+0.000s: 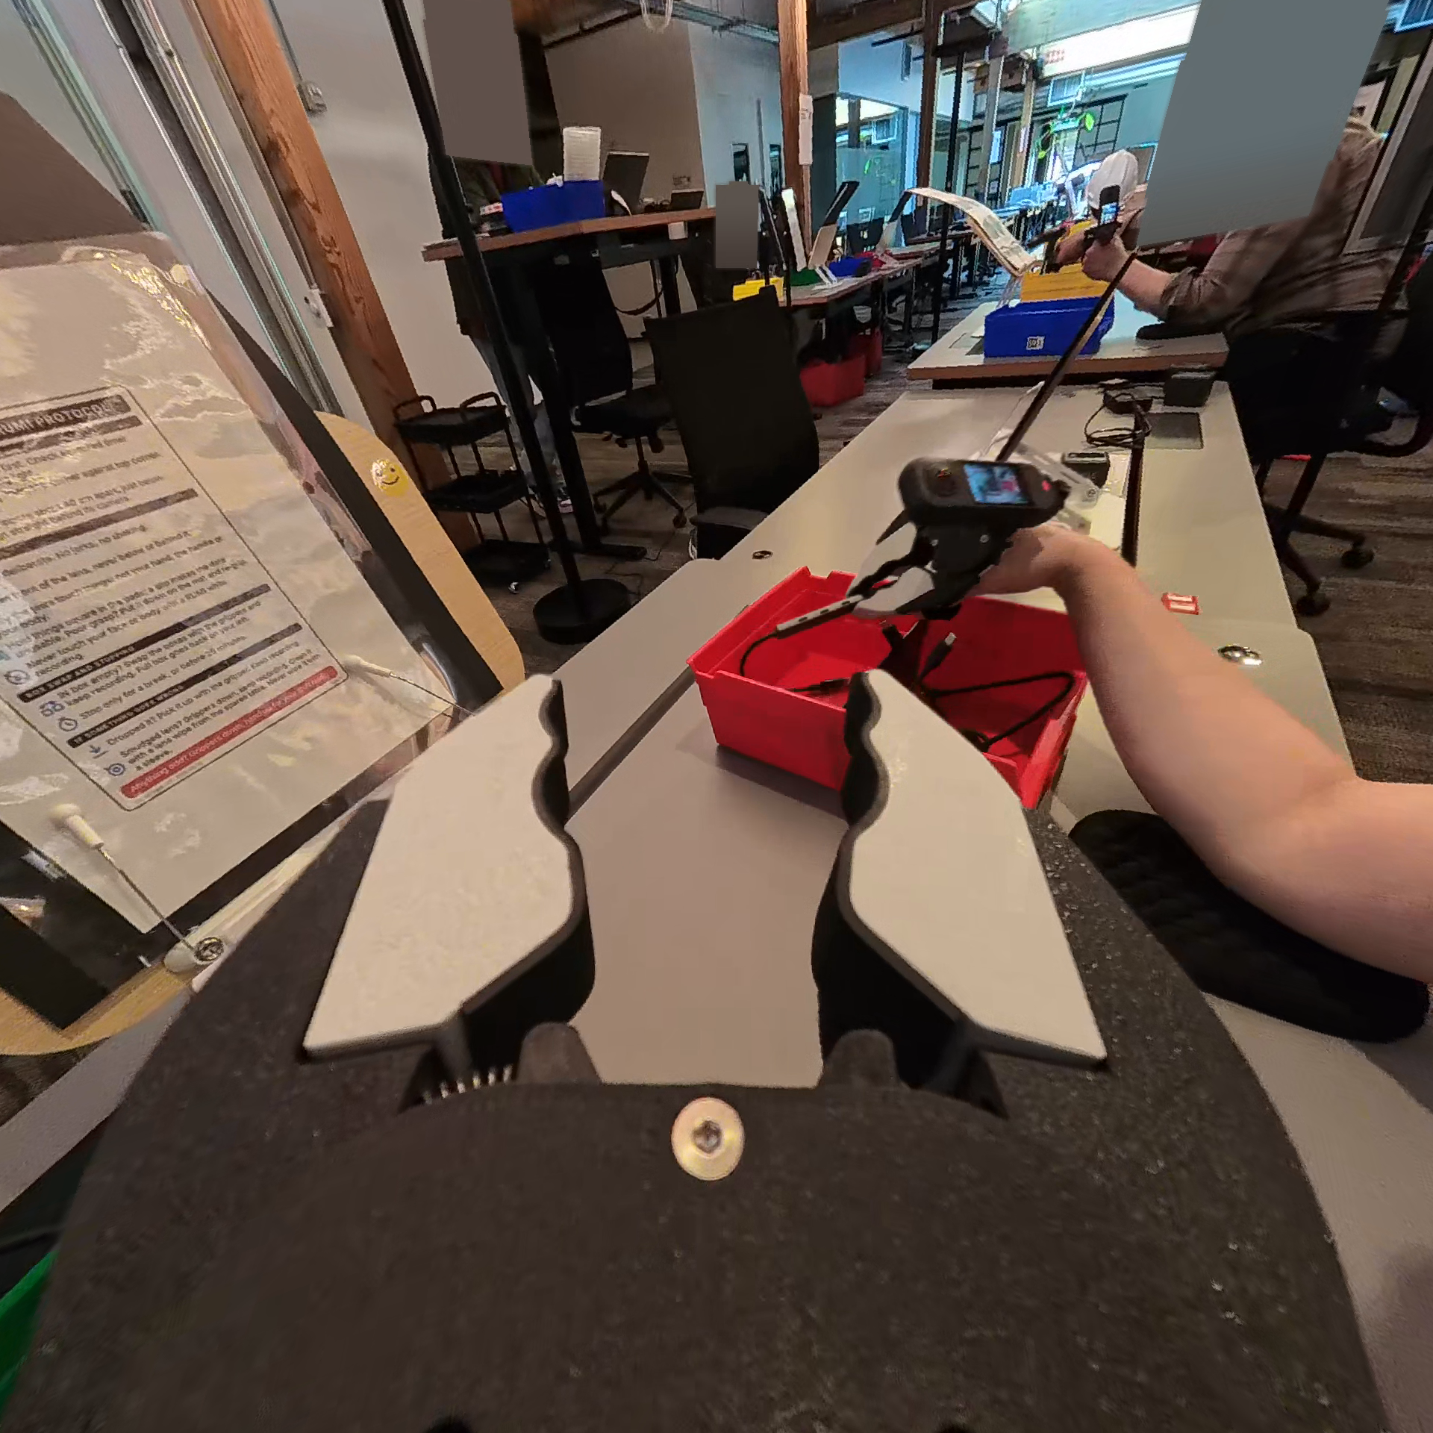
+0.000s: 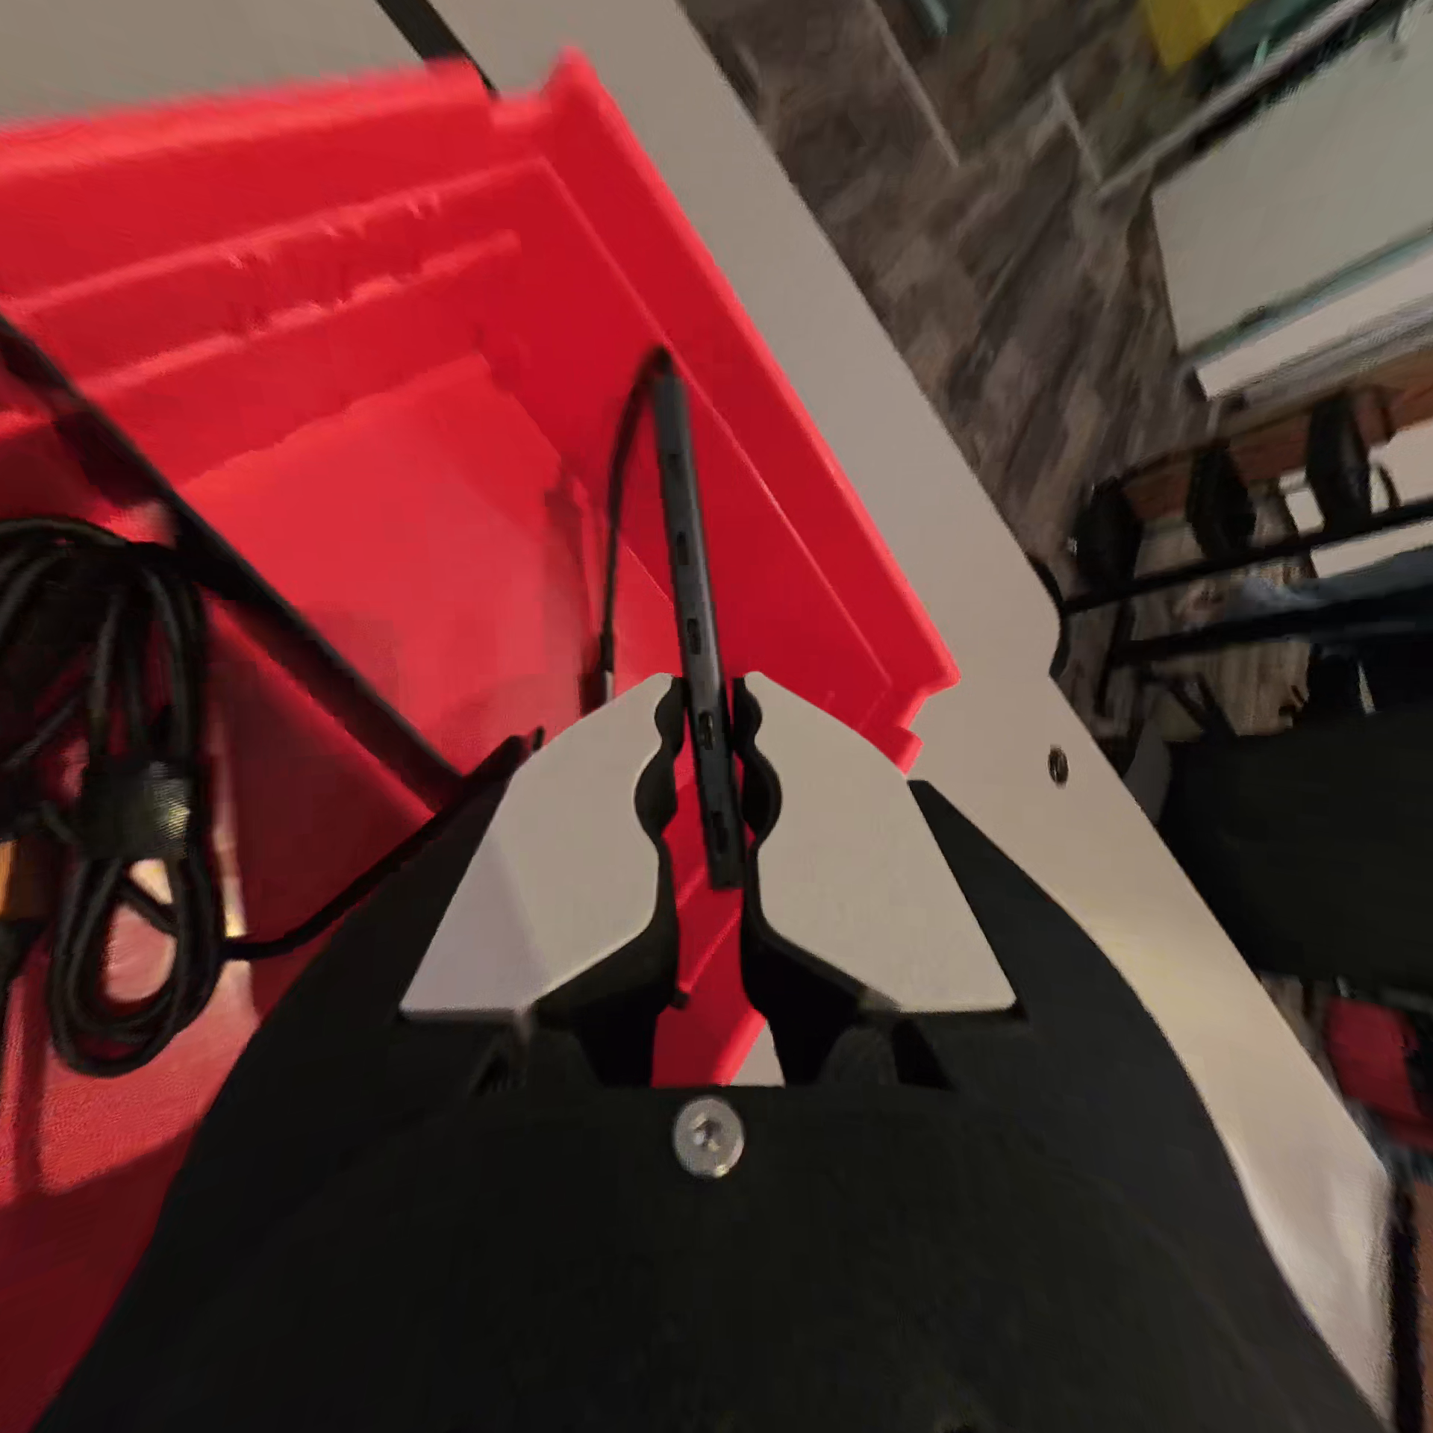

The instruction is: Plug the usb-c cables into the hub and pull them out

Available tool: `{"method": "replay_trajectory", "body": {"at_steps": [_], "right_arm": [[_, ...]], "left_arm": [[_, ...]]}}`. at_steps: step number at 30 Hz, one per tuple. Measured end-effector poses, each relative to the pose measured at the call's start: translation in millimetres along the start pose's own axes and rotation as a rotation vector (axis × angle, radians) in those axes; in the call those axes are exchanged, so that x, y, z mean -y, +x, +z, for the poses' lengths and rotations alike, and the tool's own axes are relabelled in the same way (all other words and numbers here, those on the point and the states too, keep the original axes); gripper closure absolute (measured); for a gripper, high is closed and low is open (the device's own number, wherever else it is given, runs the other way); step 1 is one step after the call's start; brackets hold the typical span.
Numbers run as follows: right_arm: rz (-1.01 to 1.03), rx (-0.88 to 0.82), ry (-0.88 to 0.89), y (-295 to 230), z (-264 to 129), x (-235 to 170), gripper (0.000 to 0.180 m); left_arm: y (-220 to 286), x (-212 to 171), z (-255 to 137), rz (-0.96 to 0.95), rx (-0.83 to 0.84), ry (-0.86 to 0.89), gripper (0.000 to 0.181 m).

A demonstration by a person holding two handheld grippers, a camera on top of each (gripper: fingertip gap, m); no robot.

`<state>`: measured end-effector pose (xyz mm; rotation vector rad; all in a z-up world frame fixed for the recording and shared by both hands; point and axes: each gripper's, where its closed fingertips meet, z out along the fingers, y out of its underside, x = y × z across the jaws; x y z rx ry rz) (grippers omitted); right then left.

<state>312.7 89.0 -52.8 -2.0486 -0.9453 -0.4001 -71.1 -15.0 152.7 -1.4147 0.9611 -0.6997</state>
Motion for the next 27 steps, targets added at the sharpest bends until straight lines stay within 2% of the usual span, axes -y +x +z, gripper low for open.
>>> {"method": "replay_trajectory", "body": {"at_steps": [2,5,8,10,13,14,19,24,27], "right_arm": [[0.037,-0.073,-0.128,12,15,-15,0.161],[0.121,-0.162,-0.209,28,19,-28,0.139],[0.243,-0.144,-0.176,33,4,-31,0.139],[0.351,-0.138,-0.233,36,-15,-47,0.139],[0.572,0.003,-0.331,14,-29,-74,0.139],[0.642,0.055,-0.357,5,-29,-81,0.141],[0.996,0.249,-0.325,-8,-15,-87,0.174],[1.043,0.188,-0.315,4,-14,-98,0.175],[1.076,0.199,-0.301,5,-14,-100,0.175]], "left_arm": [[0,-2,1,-0.003,-0.002,-0.010,0.113],[-1,-4,2,-0.004,-0.001,-0.022,0.113],[-2,-4,0,-0.001,0.008,-0.024,0.114],[-4,-3,-2,-0.001,0.015,-0.025,0.114],[-10,-2,-7,-0.001,0.037,-0.025,0.114],[-13,-2,-9,-0.001,0.048,-0.025,0.114],[-25,-1,-18,0.000,0.093,-0.023,0.116],[-55,-5,-40,0.013,0.222,-0.046,0.117],[-85,-15,-65,-0.001,0.337,-0.103,0.120]]}}
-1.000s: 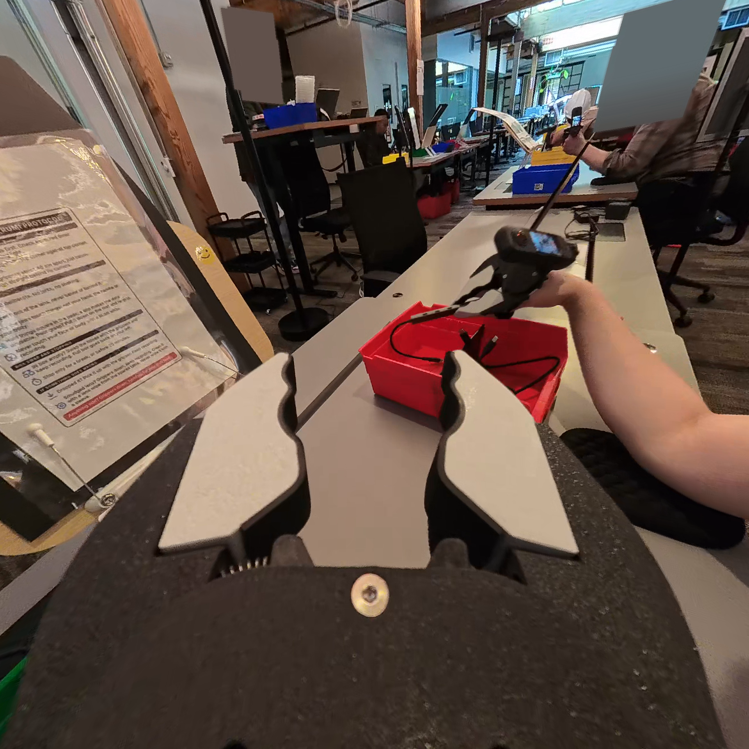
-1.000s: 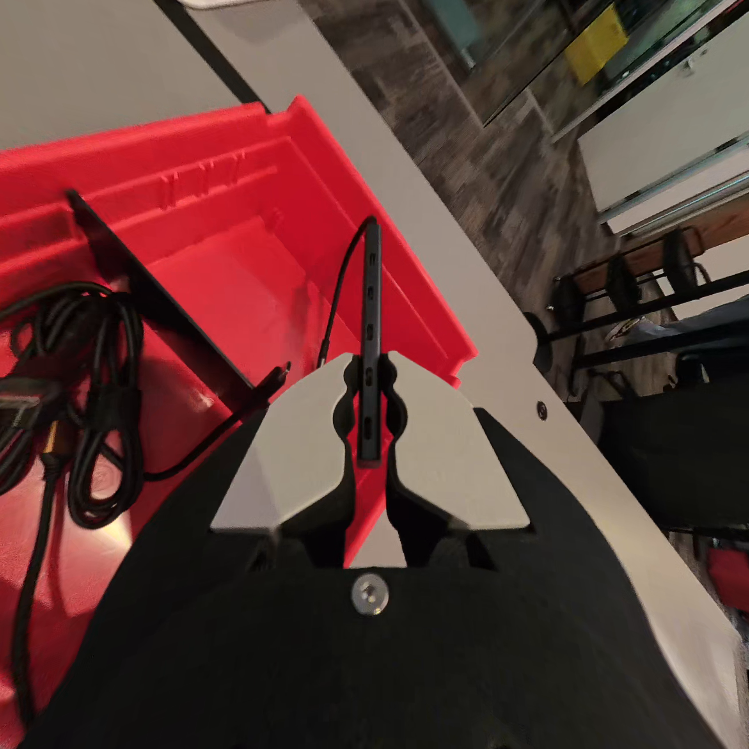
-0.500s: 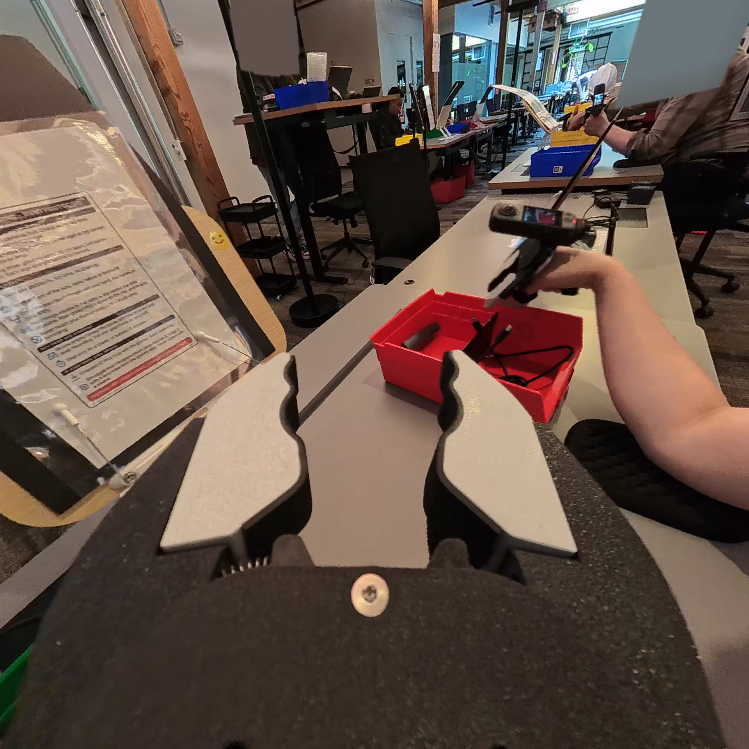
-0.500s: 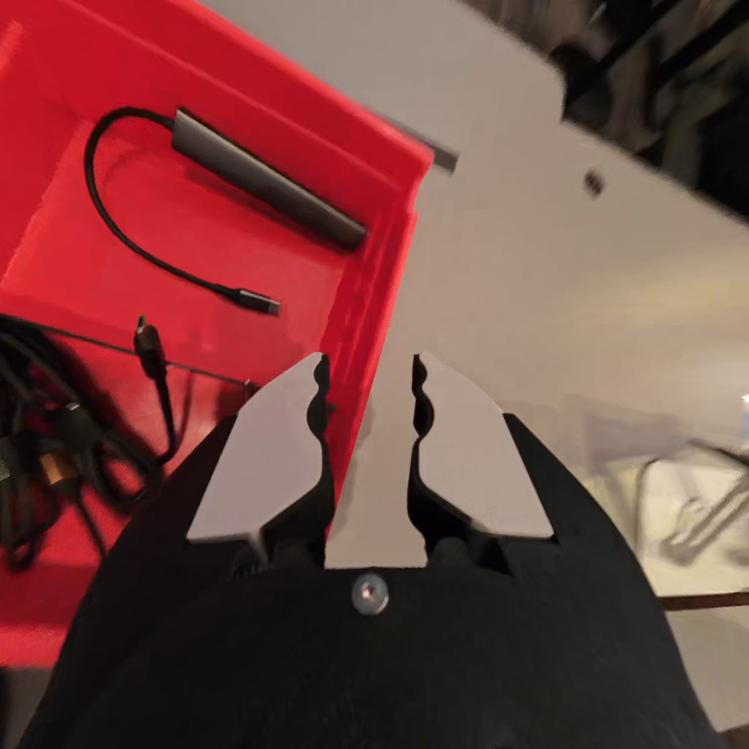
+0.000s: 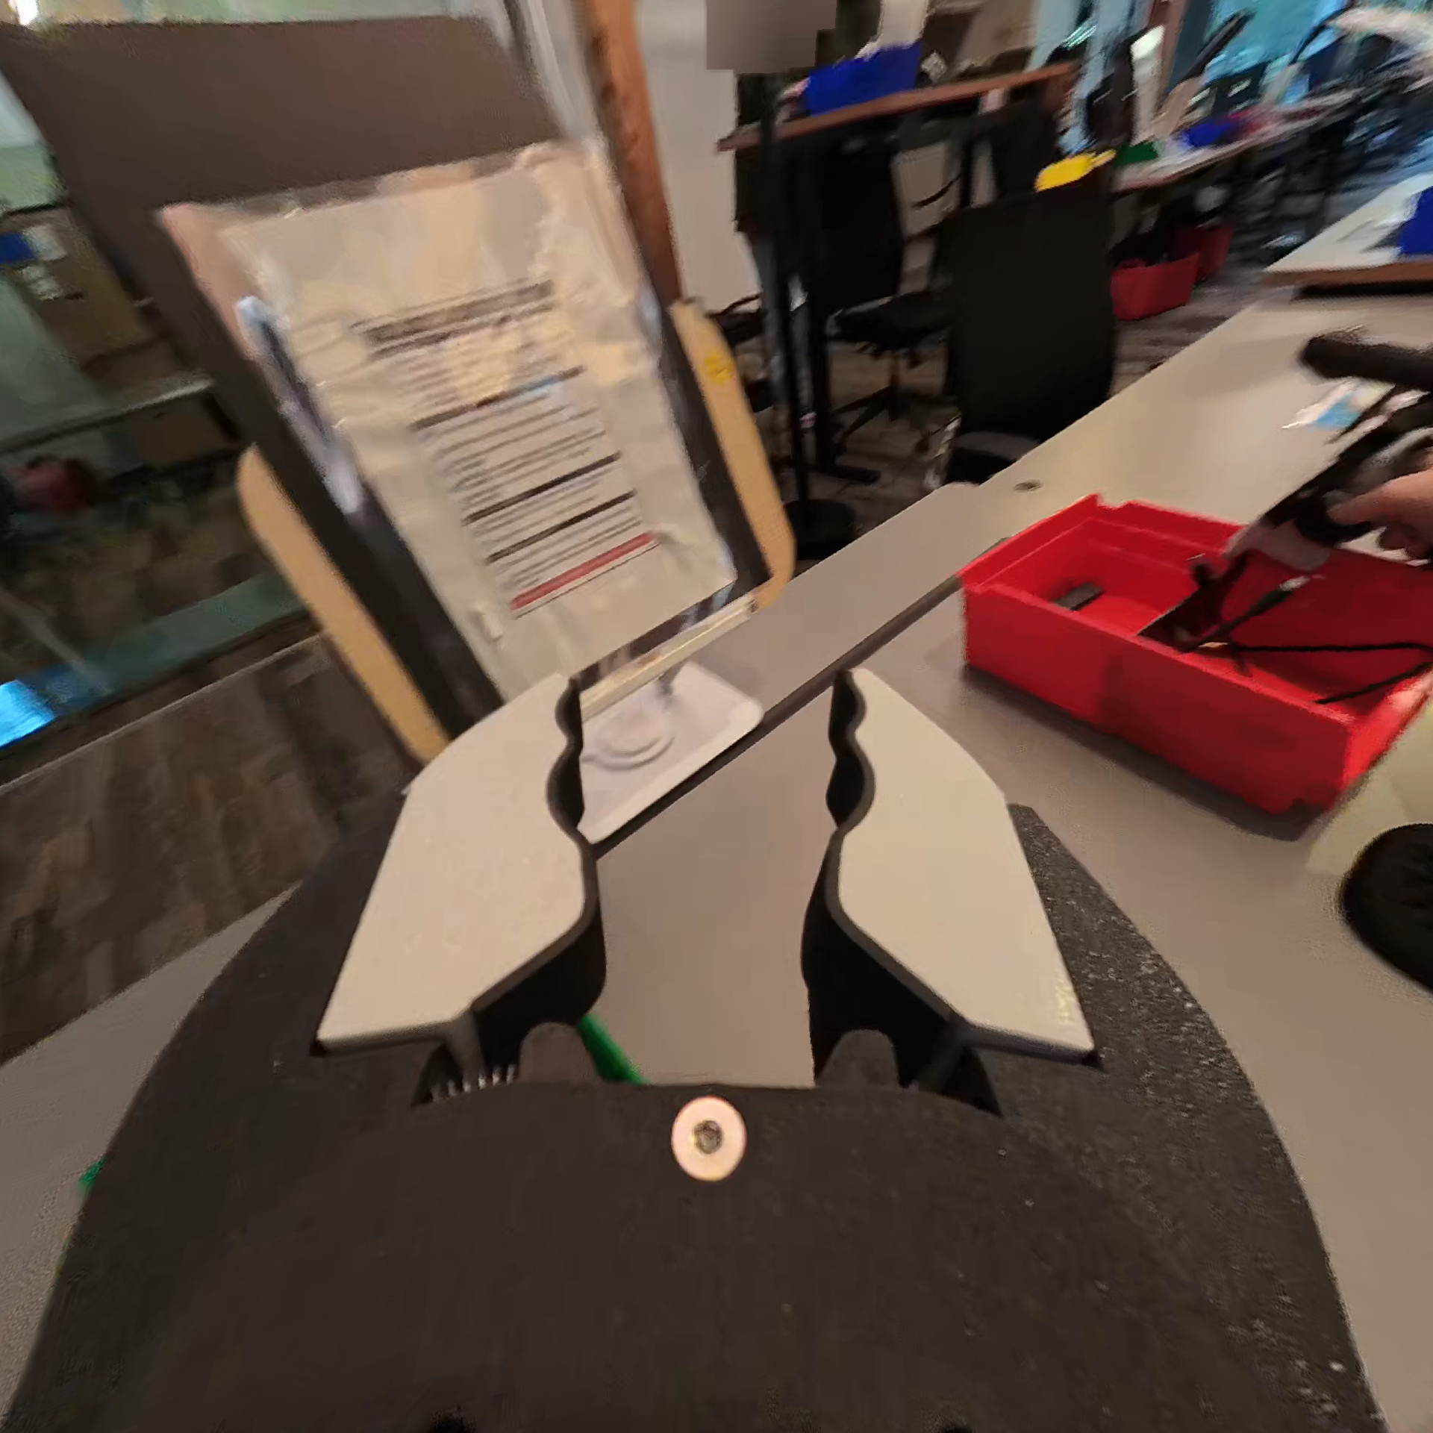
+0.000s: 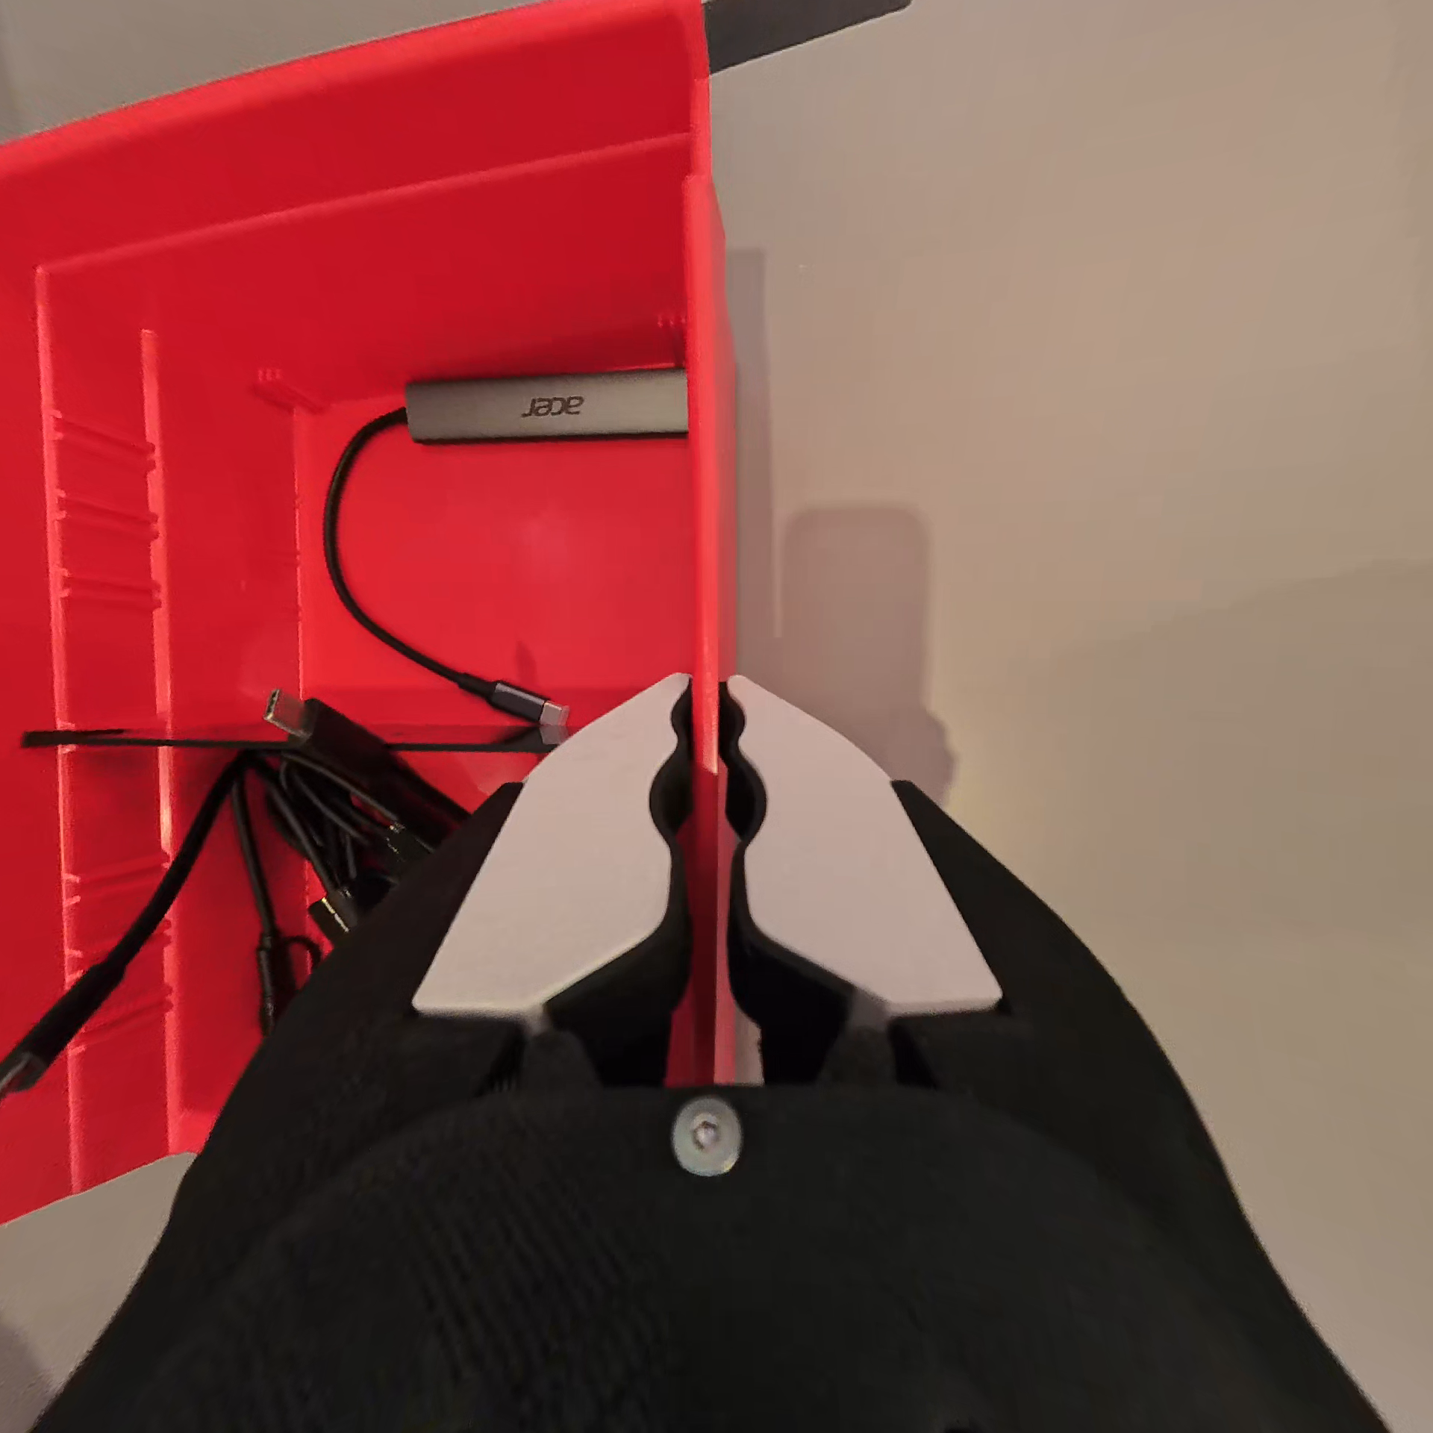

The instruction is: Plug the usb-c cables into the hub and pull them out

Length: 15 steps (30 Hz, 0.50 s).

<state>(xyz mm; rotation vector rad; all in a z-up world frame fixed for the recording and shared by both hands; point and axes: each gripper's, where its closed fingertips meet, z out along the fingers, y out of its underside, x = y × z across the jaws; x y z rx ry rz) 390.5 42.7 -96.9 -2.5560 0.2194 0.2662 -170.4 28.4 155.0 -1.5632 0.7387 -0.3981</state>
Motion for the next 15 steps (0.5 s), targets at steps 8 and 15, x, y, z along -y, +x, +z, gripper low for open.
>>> {"method": "replay_trajectory", "body": {"at_steps": [8,15], "right_arm": [[-0.072,-0.068,0.201,-1,-31,32,0.158],[-0.136,-0.130,0.483,-19,-94,64,0.159]], "left_arm": [[-124,-116,-36,-0.152,0.303,-0.392,0.129],[-190,-199,5,-0.492,0.353,-0.340,0.141]]}}
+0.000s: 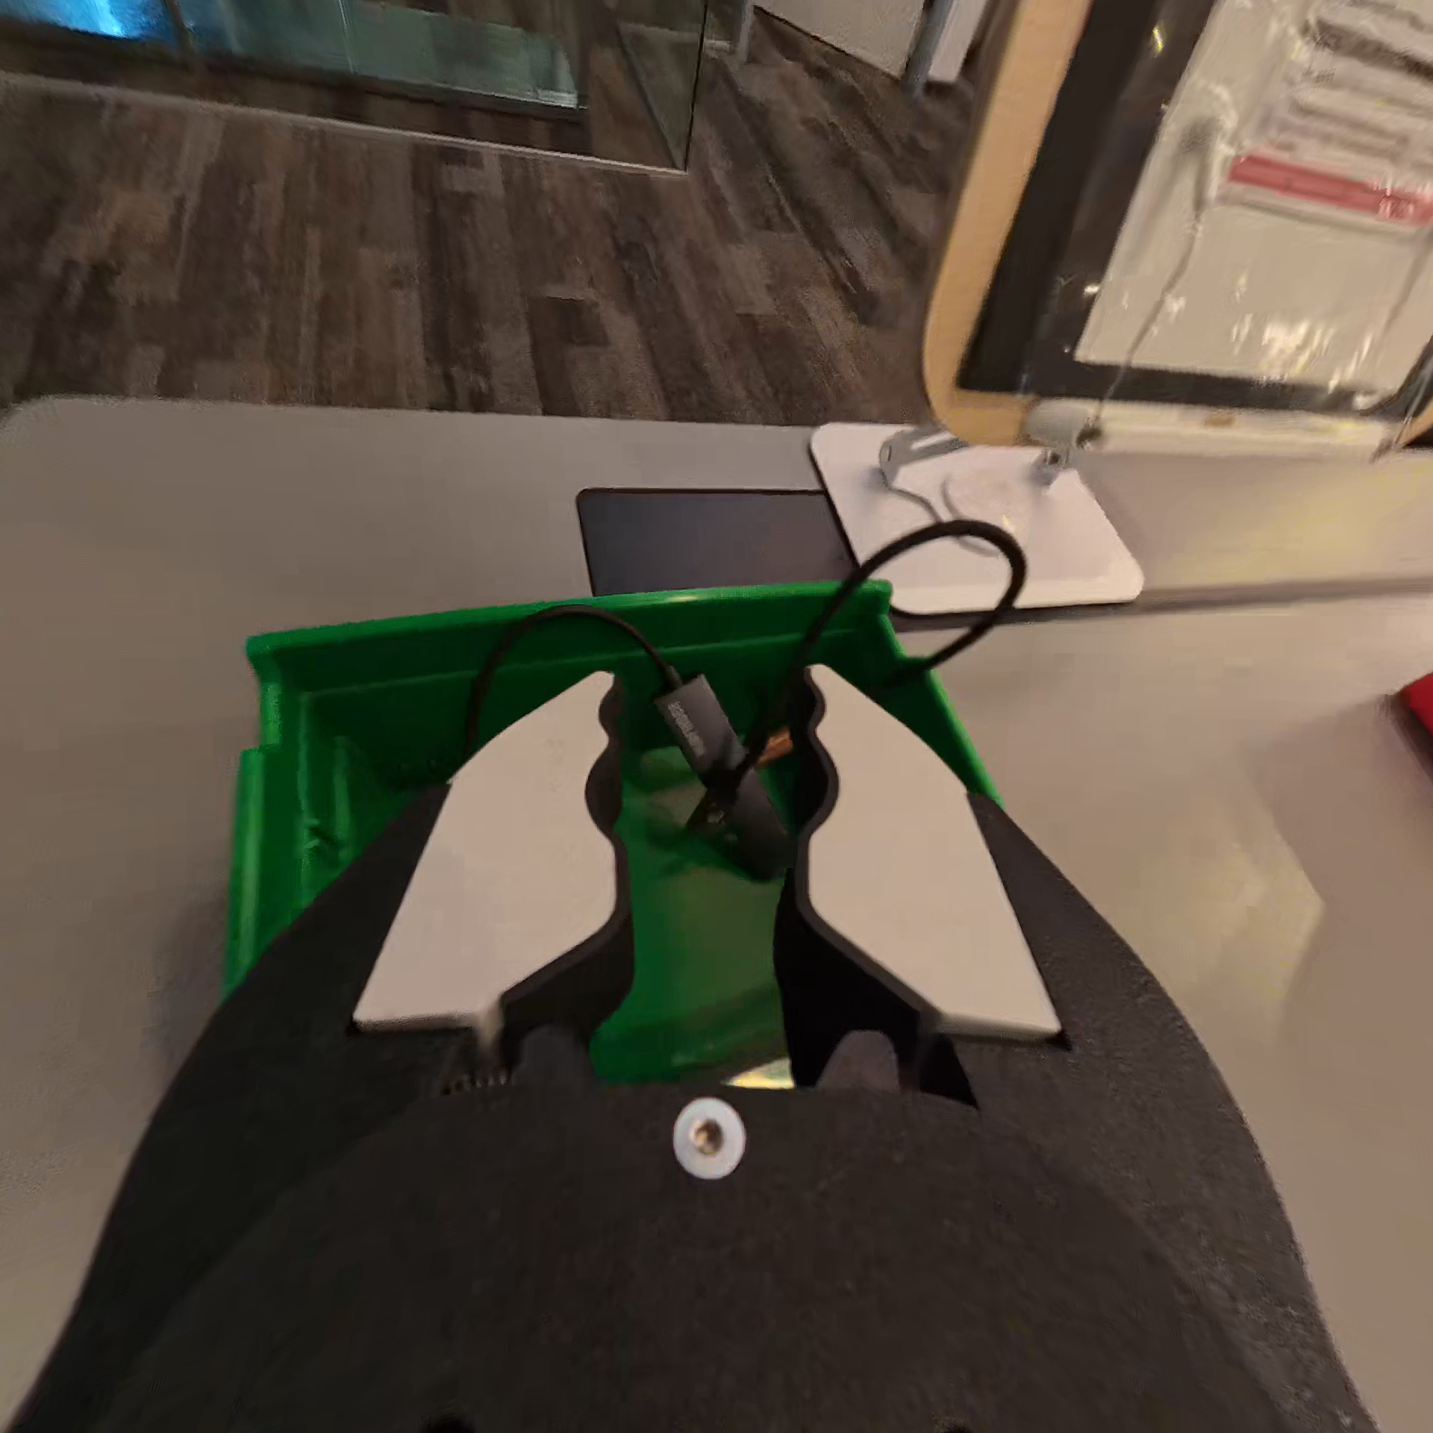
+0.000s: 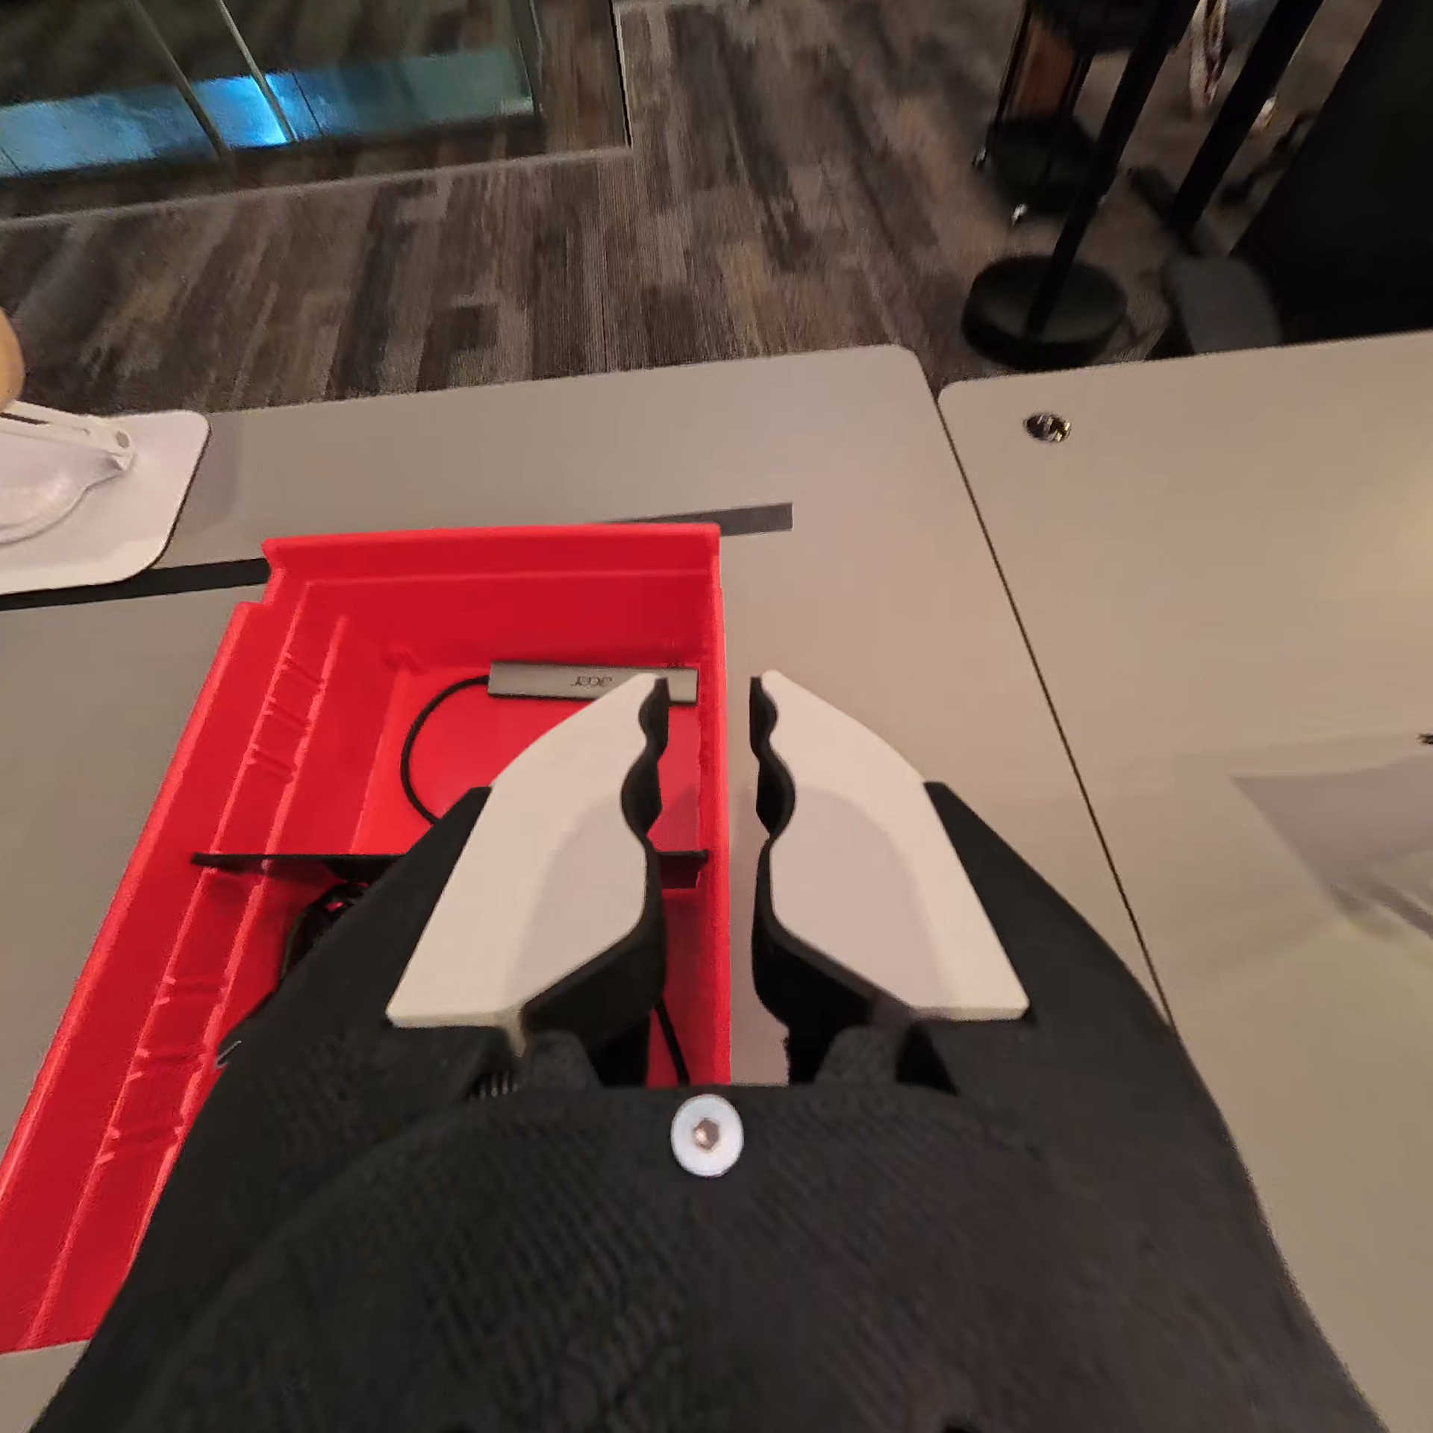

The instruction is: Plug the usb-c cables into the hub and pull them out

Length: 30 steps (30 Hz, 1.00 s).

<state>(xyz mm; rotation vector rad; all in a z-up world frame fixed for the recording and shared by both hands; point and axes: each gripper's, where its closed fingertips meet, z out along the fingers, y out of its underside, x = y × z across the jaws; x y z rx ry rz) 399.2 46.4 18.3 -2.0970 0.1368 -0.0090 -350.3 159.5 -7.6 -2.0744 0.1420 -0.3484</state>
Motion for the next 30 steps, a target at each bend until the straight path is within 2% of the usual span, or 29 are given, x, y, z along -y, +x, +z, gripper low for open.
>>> {"method": "replay_trajectory", "body": {"at_steps": [2,5,8,13,16,18,25,30], "right_arm": [[-0.027,-0.018,0.036,-2,-6,8,0.159],[-0.052,-0.019,0.069,-6,-10,15,0.159],[-0.071,-0.018,0.050,-8,-9,13,0.159],[-0.110,-0.023,0.008,-11,-4,8,0.159],[-0.136,-0.026,-0.012,-13,-1,6,0.159],[-0.154,-0.031,-0.028,-13,0,3,0.158],[-0.180,-0.042,-0.063,-12,3,-2,0.157],[-0.193,-0.048,-0.076,-12,4,-4,0.157]], "left_arm": [[-2,-7,18,-0.112,-0.053,-0.010,0.143],[4,-30,41,-0.186,-0.119,-0.153,0.141],[-3,-48,57,-0.175,-0.051,-0.259,0.132],[-7,-64,63,-0.196,0.017,-0.387,0.135],[-1,-58,61,-0.235,-0.006,-0.387,0.144],[4,-51,57,-0.255,-0.047,-0.367,0.144],[-26,-43,59,-0.288,0.045,-0.277,0.144],[-19,-46,69,-0.259,0.045,-0.322,0.140]]}}
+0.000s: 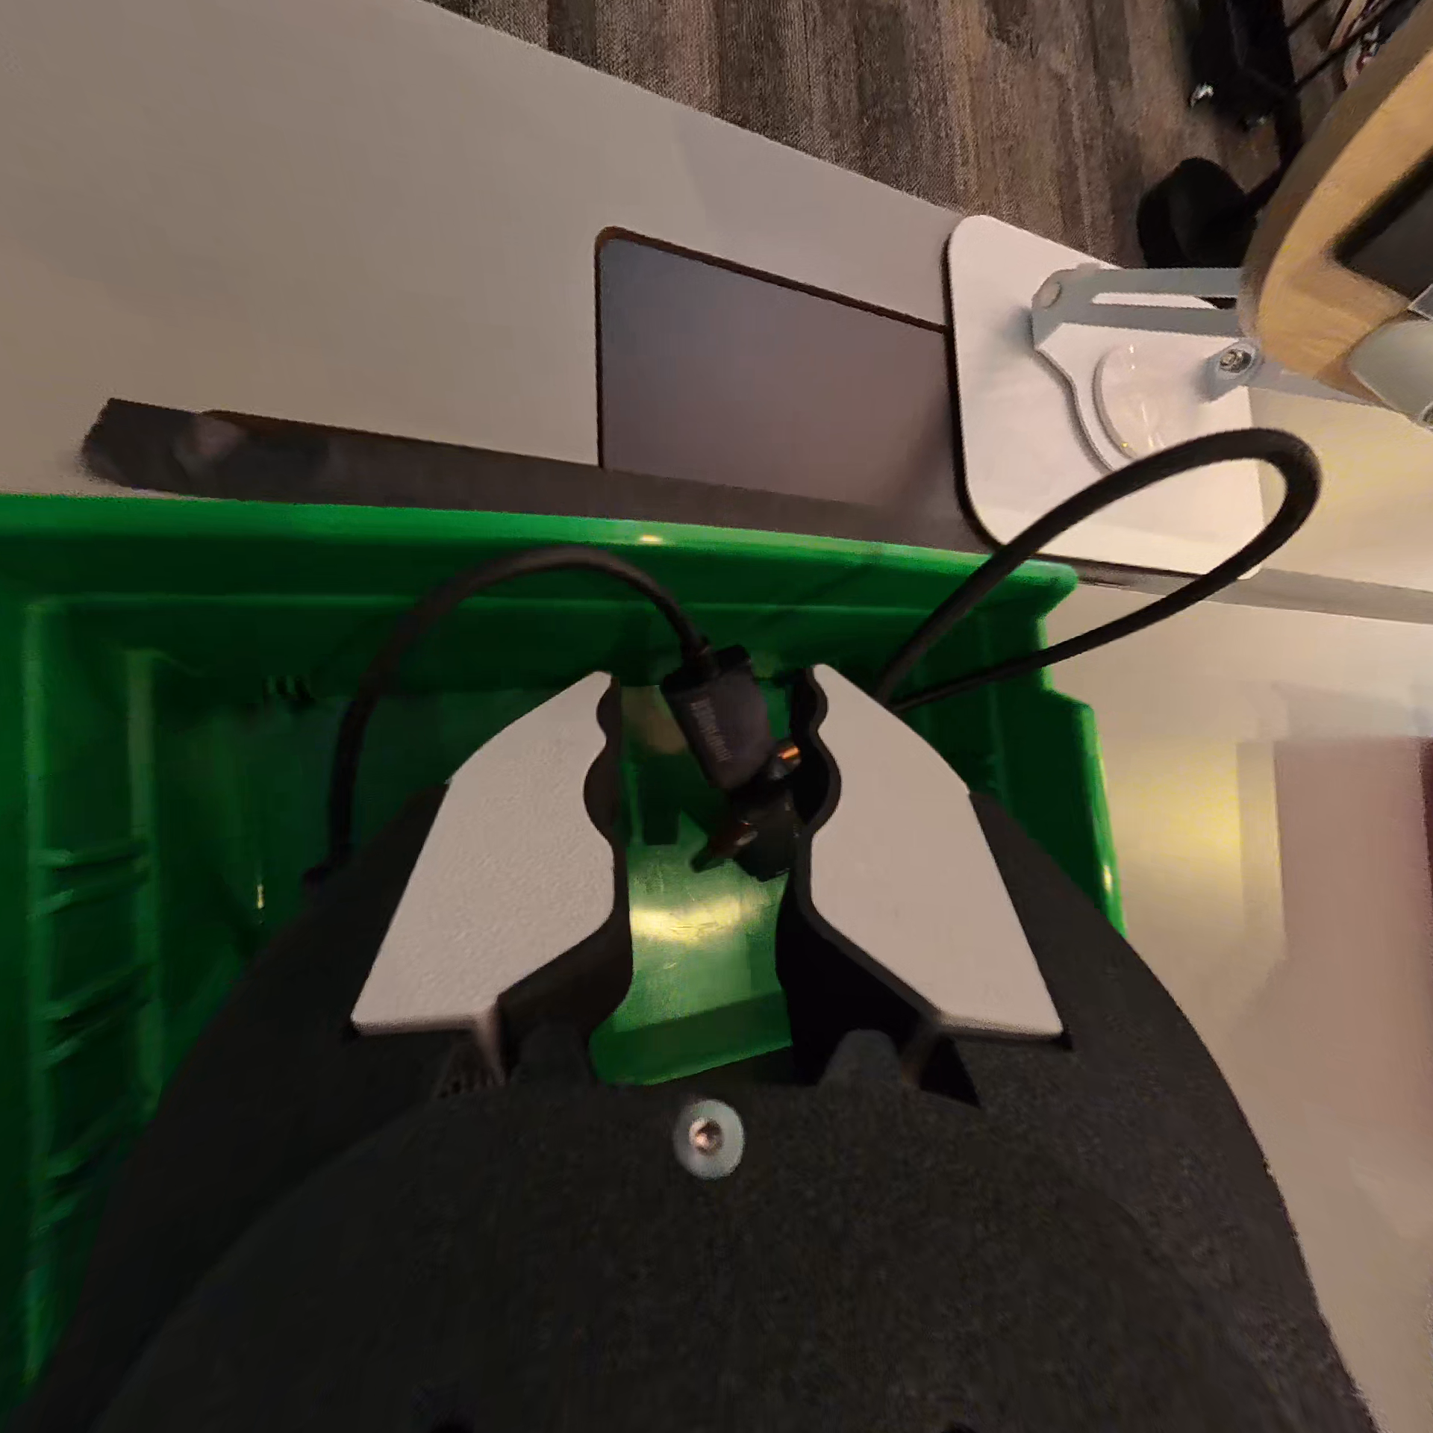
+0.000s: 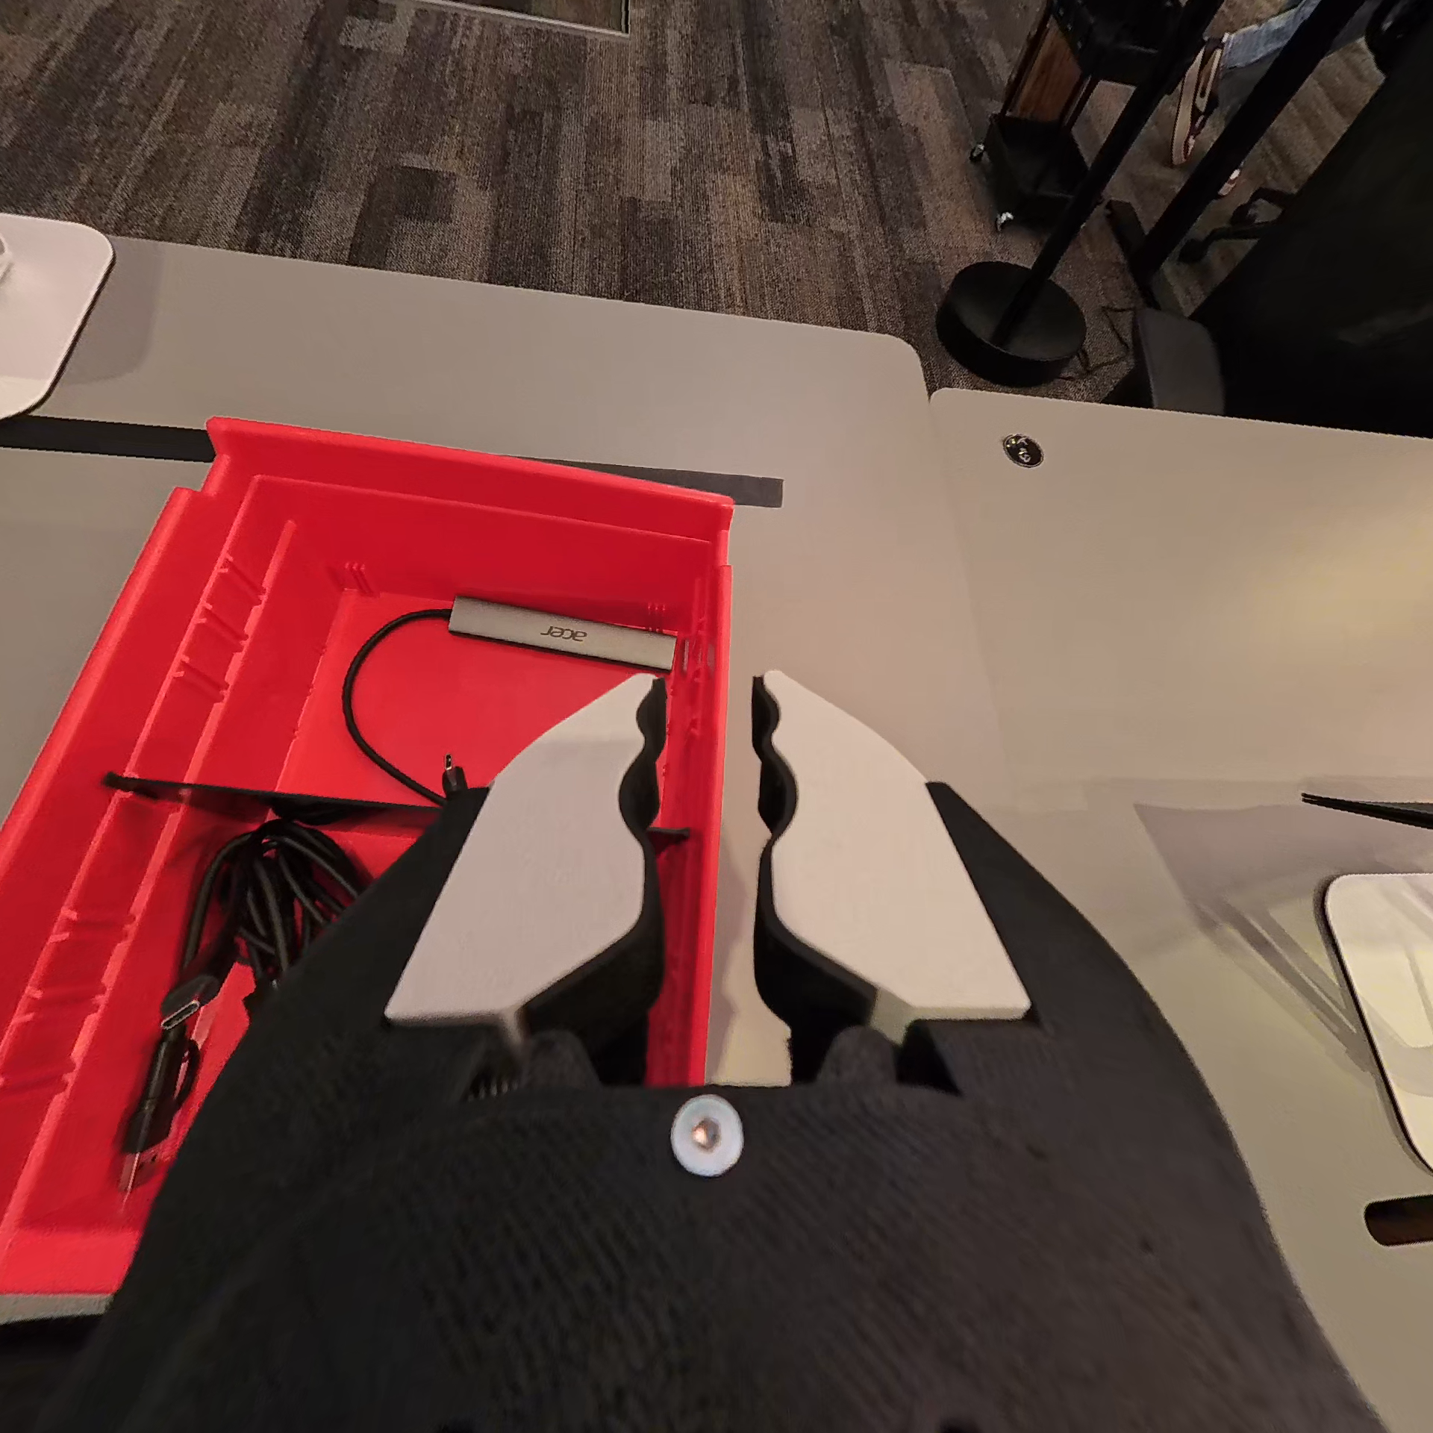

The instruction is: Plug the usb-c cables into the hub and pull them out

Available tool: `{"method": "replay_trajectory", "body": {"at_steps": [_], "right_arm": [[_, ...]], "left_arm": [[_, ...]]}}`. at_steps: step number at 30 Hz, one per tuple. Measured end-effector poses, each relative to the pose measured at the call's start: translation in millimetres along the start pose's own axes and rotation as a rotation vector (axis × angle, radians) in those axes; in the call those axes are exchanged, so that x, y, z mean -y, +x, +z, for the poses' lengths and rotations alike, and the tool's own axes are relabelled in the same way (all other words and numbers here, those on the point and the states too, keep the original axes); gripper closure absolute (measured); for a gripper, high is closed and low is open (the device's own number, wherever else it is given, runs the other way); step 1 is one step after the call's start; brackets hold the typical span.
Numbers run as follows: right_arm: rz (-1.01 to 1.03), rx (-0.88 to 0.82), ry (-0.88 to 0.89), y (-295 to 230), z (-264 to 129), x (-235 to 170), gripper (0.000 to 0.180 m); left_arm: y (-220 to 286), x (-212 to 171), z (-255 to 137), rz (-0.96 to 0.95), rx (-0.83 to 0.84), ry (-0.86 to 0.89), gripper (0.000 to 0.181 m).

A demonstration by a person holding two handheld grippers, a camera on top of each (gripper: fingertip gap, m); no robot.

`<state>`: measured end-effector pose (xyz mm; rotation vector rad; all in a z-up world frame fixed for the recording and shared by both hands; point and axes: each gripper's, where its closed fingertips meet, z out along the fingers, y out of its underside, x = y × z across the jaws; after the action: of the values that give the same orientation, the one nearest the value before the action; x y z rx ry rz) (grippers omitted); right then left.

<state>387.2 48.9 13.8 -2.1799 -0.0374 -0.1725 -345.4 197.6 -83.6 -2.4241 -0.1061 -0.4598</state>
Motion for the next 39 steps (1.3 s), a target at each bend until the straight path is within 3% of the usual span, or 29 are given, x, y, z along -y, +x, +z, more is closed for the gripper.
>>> {"method": "replay_trajectory", "body": {"at_steps": [6,10,15,19,21,24,28,32,36,39], "right_arm": [[-0.030,-0.015,-0.025,0,1,-3,0.157],[-0.059,-0.028,-0.043,-1,2,-4,0.157],[-0.113,-0.058,-0.008,-6,-5,9,0.157],[-0.177,-0.066,0.103,-24,-20,38,0.157],[-0.249,-0.054,0.207,-44,-32,62,0.157],[-0.399,-0.031,0.420,-94,-60,105,0.155],[-0.616,0.151,0.763,-211,-112,145,0.151],[-0.778,0.403,1.026,-337,-164,140,0.138],[-0.930,0.257,1.219,-393,-178,128,0.130],[-0.945,0.073,1.282,-396,-174,131,0.140]], "left_arm": [[1,-17,13,0.067,0.081,-0.128,0.150],[2,-12,6,0.098,0.065,-0.094,0.154],[16,17,-44,0.225,0.090,0.077,0.157],[49,51,-110,0.398,0.135,0.359,0.158],[84,58,-145,0.465,0.059,0.494,0.158],[152,51,-191,0.547,-0.195,0.635,0.158],[242,16,-232,0.667,-0.562,0.695,0.158],[309,-24,-243,0.778,-0.760,0.677,0.158],[352,-57,-241,0.866,-0.825,0.659,0.158],[372,-78,-239,0.900,-0.890,0.612,0.158]]}}
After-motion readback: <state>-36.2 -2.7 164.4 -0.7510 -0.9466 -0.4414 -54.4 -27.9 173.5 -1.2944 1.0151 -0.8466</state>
